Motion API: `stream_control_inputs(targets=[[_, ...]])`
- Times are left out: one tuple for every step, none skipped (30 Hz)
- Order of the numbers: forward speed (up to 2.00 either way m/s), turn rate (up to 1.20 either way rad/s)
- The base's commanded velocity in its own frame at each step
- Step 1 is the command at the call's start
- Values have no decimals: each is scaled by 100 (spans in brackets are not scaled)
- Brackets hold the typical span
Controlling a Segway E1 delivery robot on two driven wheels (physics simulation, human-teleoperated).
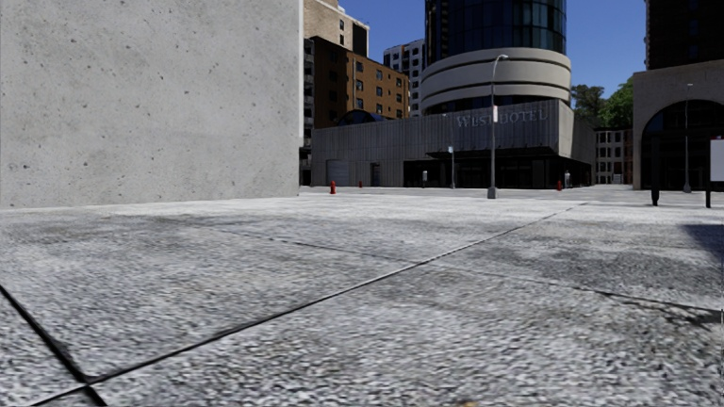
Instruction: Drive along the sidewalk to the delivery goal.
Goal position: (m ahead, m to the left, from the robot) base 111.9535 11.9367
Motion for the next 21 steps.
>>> stream_control_inputs(targets=[[200,0],[200,0],[200,0],[200,0],[200,0],[200,0],[200,0],[200,0],[200,0],[200,0],[200,0],[200,0],[200,0],[200,0],[200,0],[200,0],[200,0],[200,0],[200,0],[200,0],[200,0]])
